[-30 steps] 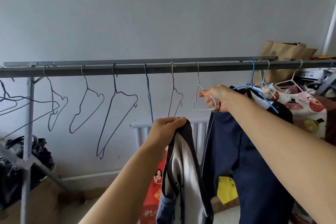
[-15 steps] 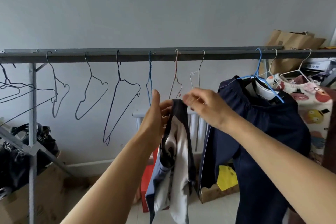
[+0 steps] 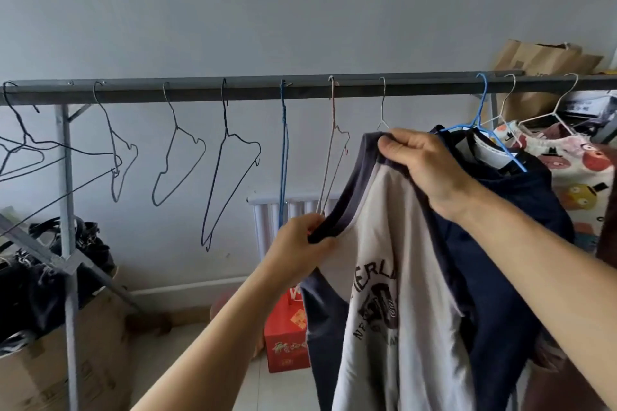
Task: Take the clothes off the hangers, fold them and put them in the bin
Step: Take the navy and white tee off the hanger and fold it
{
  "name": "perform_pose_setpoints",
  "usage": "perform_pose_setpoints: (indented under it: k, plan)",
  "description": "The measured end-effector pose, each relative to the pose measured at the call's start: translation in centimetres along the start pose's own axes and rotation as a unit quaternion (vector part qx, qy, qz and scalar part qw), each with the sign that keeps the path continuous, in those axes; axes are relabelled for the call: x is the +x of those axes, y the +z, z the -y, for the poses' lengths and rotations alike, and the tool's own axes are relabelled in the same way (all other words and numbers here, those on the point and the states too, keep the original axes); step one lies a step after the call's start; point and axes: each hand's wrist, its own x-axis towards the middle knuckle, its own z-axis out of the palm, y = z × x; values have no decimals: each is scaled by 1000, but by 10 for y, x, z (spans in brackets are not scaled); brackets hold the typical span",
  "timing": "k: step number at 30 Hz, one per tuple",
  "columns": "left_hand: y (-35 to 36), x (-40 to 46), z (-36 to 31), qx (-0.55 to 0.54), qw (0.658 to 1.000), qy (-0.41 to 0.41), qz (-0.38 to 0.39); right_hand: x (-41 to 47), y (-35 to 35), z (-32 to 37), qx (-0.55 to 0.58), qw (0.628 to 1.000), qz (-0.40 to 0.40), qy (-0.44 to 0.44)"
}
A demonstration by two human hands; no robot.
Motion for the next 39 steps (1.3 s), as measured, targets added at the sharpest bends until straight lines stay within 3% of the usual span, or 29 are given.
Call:
perform_pose_setpoints:
  k: [3,5,8,10,18,22,31,35,39]
  plan:
    - [3,-4,17,-18,1000,-25,-3,-3,-21,12,17,999,-38,-6]
    - [-2,-5,18,-113,993,-42,3,-5,-37,14,-1,999,-50,-1]
    - [-15,-6,8,-291,954,-65,12,-10,-57,6,-35,997,-70,21]
    - [-23,-4,1,-323,945,-57,4,-14,-68,-5,-56,994,-90,41]
    - [-74,3,-27,-248,968,9,30,-28,-79,-22,33,991,-105,76]
    - [-97,8,-35,-337,940,-48,26,-29,-75,-18,29,994,-99,42]
    - [-114,5,-32,-197,979,11,-48,-26,-61,-15,-26,998,-58,-23]
    - [-115,0,-33,-202,978,-13,-40,-23,-61,-16,-8,999,-52,-15]
    - [-116,-5,-39,-280,956,-90,17,-21,-57,-19,105,993,-39,30]
